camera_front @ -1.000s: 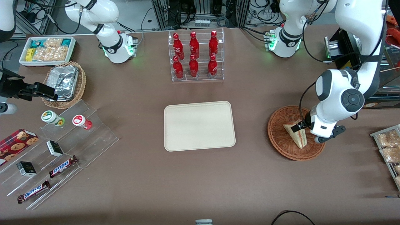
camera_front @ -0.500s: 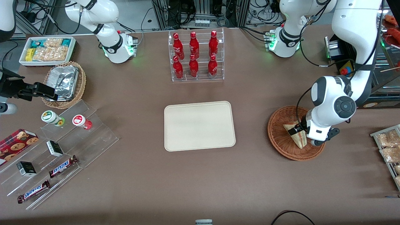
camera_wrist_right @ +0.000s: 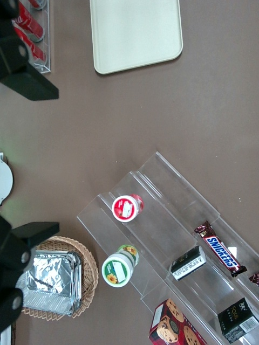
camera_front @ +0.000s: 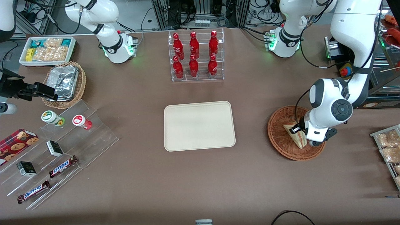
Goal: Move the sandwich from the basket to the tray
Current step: 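Lower the open left gripper around the wrapped sandwich and close it, then lift the sandwich with the left gripper and carry it over the tray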
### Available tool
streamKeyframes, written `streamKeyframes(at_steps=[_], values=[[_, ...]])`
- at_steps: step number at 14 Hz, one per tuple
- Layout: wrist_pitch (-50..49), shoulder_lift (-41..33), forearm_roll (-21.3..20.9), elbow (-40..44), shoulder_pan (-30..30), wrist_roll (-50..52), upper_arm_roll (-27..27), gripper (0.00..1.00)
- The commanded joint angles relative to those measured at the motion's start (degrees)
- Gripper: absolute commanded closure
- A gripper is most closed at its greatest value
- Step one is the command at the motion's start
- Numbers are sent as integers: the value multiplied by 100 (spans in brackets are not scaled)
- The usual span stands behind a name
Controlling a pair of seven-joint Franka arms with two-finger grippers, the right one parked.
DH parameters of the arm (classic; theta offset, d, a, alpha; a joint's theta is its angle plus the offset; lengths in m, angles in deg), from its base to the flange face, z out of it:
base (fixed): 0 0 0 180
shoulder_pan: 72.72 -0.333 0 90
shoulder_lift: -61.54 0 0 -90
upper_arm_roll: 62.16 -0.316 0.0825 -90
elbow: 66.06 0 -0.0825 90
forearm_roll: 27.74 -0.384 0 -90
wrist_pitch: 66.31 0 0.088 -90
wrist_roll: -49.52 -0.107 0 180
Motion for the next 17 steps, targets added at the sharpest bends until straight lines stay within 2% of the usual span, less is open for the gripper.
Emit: streamKeyframes(at_steps=[1, 5, 9, 13, 17], values=[[-366, -278, -77, 112, 15, 78, 23, 100], [-1272, -437, -183, 648, 146, -299, 146, 100], [-1423, -455, -183, 868, 462, -353, 628, 100], [-1432, -175, -122, 1254, 1260, -257, 806, 100], [-1458, 492, -86, 1956, 2035, 50, 814, 100]])
